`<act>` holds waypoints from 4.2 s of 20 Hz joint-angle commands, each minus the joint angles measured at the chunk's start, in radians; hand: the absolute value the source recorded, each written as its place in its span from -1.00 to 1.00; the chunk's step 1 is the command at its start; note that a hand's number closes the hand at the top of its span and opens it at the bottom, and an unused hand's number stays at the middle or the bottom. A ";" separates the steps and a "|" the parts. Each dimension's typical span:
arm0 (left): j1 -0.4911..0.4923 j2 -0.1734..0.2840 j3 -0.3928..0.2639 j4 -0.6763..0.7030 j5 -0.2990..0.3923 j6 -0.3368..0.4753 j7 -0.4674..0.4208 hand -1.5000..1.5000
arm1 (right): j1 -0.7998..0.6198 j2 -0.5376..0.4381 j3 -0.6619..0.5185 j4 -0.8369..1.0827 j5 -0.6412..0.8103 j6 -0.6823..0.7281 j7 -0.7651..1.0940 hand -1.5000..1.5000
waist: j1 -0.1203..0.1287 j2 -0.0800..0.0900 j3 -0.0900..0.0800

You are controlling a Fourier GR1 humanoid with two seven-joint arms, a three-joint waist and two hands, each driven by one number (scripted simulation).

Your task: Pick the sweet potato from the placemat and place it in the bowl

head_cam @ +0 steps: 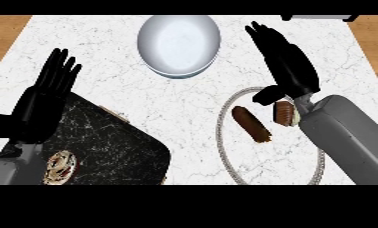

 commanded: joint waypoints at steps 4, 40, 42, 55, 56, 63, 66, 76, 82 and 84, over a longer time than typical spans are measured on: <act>-0.002 -0.037 -0.033 0.020 -0.029 0.011 -0.022 0.00 | -0.118 -0.031 0.183 0.093 0.010 0.516 0.276 -1.00 | 0.008 -0.001 -0.008; 0.025 -0.035 0.126 -0.030 -0.028 -0.113 0.064 0.00 | 0.173 0.178 0.111 -0.190 0.234 0.762 0.489 -1.00 | -0.021 0.001 0.005; -0.017 -0.067 0.124 -0.004 -0.067 -0.095 0.071 0.00 | 0.117 0.264 0.084 -0.063 0.290 0.785 0.441 -1.00 | -0.017 0.003 0.004; 0.016 -0.137 0.124 -0.024 -0.143 -0.119 0.055 0.00 | 0.099 0.334 -0.006 0.205 0.473 0.743 0.281 -1.00 | -0.013 0.003 0.004; 0.002 -0.120 0.169 -0.032 -0.120 -0.127 0.075 0.00 | 0.130 0.353 -0.015 0.140 0.486 0.776 0.320 -1.00 | -0.016 0.002 0.004; 0.053 -0.114 0.189 -0.070 -0.096 -0.162 0.096 0.00 | 0.101 0.315 0.072 0.152 0.557 0.838 0.190 1.00 | -0.013 0.001 0.004; -0.045 -0.157 0.155 -0.010 -0.156 -0.108 0.105 0.00 | 0.077 0.322 0.084 0.261 0.622 0.766 0.116 1.00 | -0.016 0.003 0.004; -0.020 -0.165 0.185 0.002 -0.159 -0.149 0.081 0.00 | 0.054 0.530 0.050 0.209 0.653 0.762 0.106 1.00 | -0.010 0.005 0.004; -0.047 -0.197 0.120 0.010 -0.181 -0.165 0.073 0.00 | 0.000 0.553 0.127 0.069 0.293 0.583 0.199 1.00 | 0.058 0.014 0.005; -0.076 -0.199 0.117 -0.030 -0.179 -0.126 0.137 0.00 | -0.041 0.554 0.175 0.007 0.245 0.515 0.298 1.00 | 0.052 0.004 0.005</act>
